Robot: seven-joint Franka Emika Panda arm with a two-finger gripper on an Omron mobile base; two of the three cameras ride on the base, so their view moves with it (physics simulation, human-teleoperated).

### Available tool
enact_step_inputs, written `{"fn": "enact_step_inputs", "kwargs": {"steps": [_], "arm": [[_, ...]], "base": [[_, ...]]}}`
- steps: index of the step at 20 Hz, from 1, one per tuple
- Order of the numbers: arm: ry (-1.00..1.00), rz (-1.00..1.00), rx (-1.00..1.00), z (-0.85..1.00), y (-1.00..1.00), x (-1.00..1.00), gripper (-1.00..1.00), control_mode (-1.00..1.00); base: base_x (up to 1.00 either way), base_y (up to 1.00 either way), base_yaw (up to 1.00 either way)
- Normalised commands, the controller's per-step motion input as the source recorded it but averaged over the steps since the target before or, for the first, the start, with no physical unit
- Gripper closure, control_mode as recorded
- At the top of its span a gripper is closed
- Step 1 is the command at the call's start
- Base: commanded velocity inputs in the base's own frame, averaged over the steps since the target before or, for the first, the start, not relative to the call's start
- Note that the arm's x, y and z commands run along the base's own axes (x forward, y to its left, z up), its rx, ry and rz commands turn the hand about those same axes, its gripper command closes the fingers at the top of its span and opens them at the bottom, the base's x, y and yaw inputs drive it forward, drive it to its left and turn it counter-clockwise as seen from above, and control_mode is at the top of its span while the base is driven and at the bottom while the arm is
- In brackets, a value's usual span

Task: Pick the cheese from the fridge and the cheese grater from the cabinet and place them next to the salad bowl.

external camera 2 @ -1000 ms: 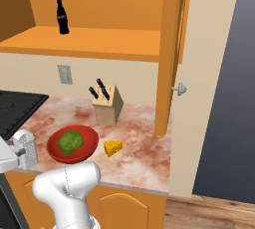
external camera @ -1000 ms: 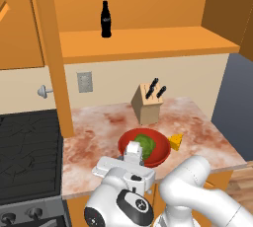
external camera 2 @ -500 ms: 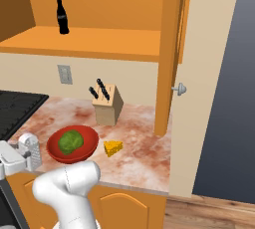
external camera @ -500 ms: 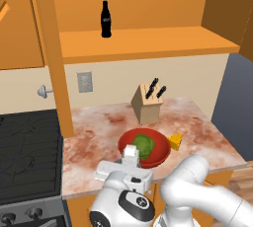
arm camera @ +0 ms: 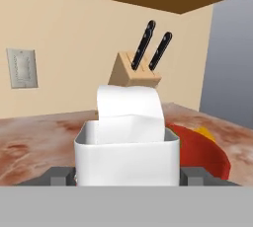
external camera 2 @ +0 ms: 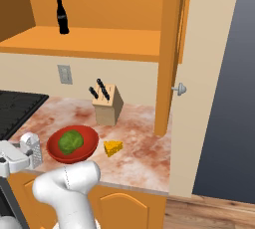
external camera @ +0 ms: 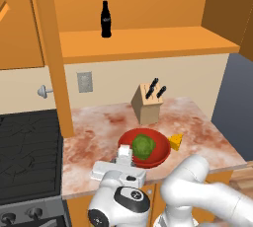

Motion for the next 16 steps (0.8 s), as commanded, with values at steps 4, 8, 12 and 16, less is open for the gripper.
{"fn": "enact_step_inputs", "kwargs": {"steps": [4, 8, 12, 16], "arm": [[0.02, 0.00, 0.01, -0.12, 0.22, 0.20, 1.00, -1.00], [0.03, 0.00, 0.00, -0.31, 0.32, 0.24, 1.00, -1.00], [0.00, 0.00, 0.01, -0.34, 0.03, 0.15, 1.00, -1.00], [0.00, 0.00, 0.00, -0.30, 0.00, 0.21, 1.00, -1.00]], "base": [[0.00, 0.00, 0.00], [0.00, 0.00, 0.00], [0.00, 0.00, 0.00], [0.00, 0.00, 0.00]]}}
